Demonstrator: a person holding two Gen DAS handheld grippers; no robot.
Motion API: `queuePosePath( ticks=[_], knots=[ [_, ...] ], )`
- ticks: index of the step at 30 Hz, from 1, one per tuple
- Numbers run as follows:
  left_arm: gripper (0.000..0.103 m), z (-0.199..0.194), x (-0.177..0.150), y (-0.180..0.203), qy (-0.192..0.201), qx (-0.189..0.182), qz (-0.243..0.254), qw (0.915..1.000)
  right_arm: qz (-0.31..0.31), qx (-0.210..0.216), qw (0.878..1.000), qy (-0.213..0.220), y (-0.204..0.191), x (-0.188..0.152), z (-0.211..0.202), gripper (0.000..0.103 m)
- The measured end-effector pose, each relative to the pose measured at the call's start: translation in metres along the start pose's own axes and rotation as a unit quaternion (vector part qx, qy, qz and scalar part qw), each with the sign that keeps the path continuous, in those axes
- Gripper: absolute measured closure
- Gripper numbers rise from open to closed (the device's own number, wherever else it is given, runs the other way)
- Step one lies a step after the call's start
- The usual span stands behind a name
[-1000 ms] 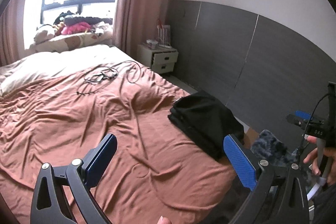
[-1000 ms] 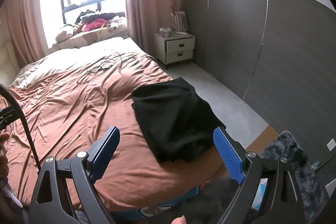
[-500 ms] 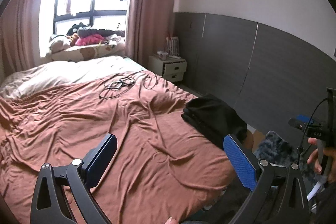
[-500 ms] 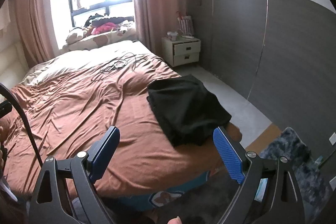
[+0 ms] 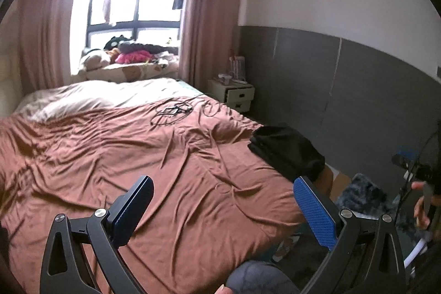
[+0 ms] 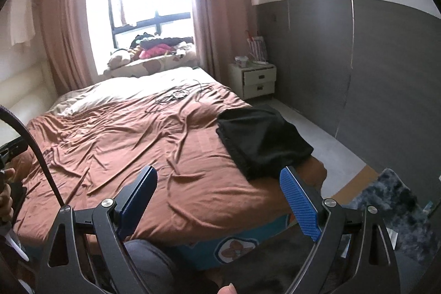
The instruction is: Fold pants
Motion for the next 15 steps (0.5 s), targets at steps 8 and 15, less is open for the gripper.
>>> queuePosePath(
  ticks=[8,15],
  knots=[
    [0.001,-0.037,-0.034,-0.006,0.016,0.039,0.005,0.9991,0.007,0.02,1.0,0.006,0.01,-0.04,-0.019,0.013],
    [0.001,-0.056,-0.058,0.0,0.026,0.065,0.012,0.9975,0.01,0.03,0.999,-0.002,0.015,-0.07,-0.024,0.013]
  ],
)
Point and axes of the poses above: each gripper's, at about its wrist camera, not at the fingertips, and z roughly the way its jaws point, y to its right, x to its top, the point moved 10 cm from there along z, roughly the way its jaws point, and after that the axes turned 15 degrees about z, right-handed, at the moved point
